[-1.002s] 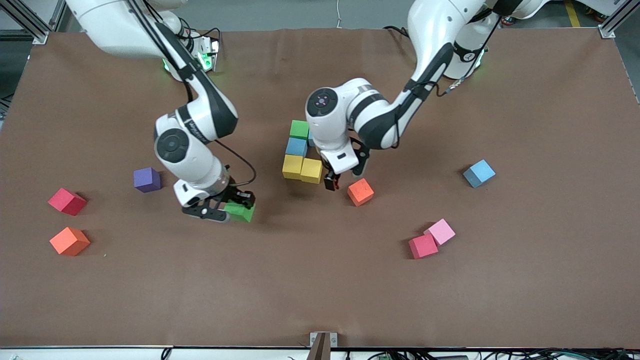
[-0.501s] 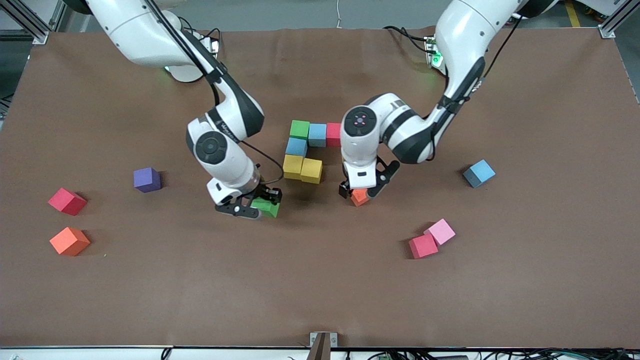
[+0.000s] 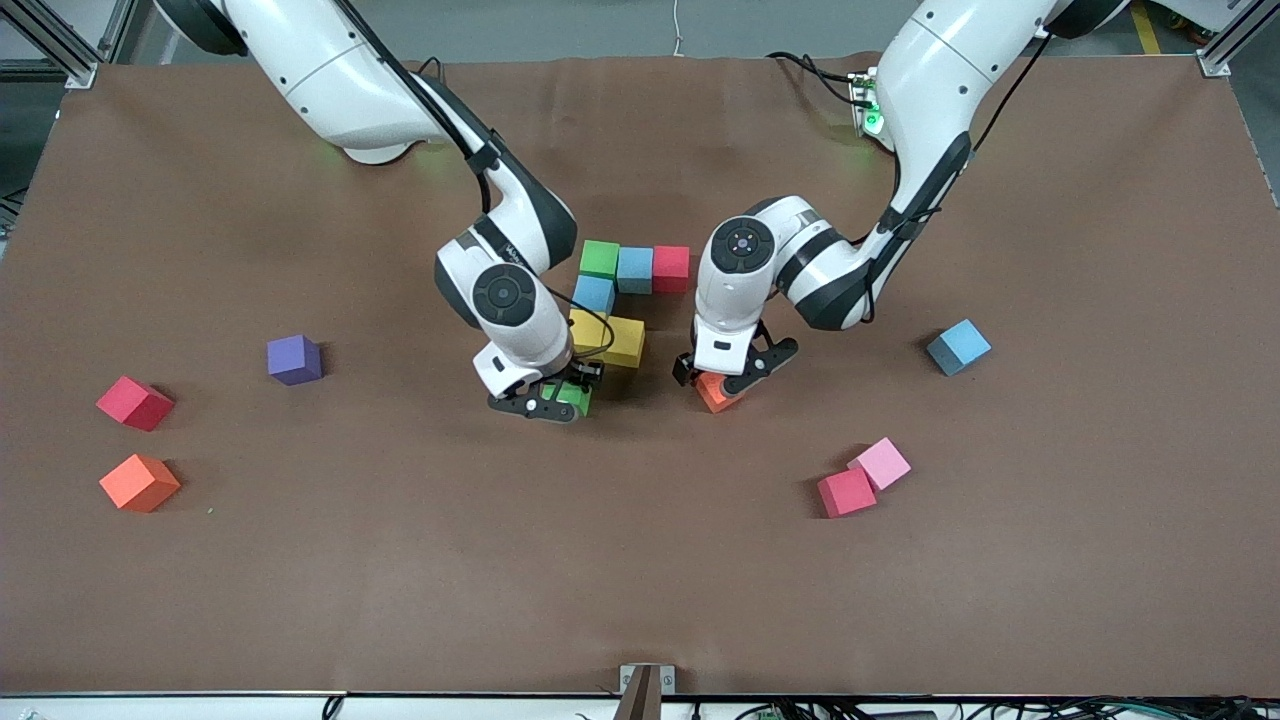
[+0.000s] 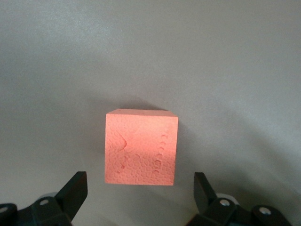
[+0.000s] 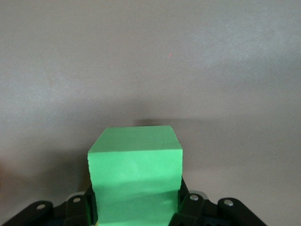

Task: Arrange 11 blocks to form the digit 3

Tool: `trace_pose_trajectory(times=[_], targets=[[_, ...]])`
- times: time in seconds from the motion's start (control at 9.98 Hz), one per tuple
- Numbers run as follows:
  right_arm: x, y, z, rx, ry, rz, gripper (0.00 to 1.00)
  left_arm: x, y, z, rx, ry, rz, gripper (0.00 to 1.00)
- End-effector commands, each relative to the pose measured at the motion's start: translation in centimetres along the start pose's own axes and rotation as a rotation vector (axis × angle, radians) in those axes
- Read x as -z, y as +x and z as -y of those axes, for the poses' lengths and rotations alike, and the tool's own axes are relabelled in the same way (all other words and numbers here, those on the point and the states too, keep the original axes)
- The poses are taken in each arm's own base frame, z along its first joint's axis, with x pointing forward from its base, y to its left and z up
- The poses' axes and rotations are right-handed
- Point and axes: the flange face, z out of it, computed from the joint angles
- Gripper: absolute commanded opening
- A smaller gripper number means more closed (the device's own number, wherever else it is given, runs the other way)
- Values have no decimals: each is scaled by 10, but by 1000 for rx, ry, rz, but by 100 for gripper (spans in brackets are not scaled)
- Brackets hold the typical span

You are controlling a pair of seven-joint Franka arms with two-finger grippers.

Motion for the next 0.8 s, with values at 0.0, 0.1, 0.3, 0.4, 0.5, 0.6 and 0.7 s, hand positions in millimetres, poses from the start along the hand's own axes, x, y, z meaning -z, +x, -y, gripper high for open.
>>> trace_pose_trajectory(times=[0.0,0.1,0.3,0.4,0.5,0.6,0.7], targets=[[-5,-4,8,-30,-26,-5,0,-6,13,12,-61,7,-11,100],[-9,-7,5,-33,-51,15,0,-7,13,13,-74,10,-11,100],[-16,-10,3,-53,-66,30,0,-17,13,14,-88,10,-16,100],[-18,-10,3,-59,-67,32,0,-17,14,14,-81,2,-15,100],[-19,-10,3,-69,-68,33,0,-16,17,12,-72,-4,-16,100],[-19,-12,5,-65,-68,33,0,-15,19,11,-61,-15,-16,100],[-23,-15,7,-61,-71,37,0,-15,24,10,-46,-27,-18,100]])
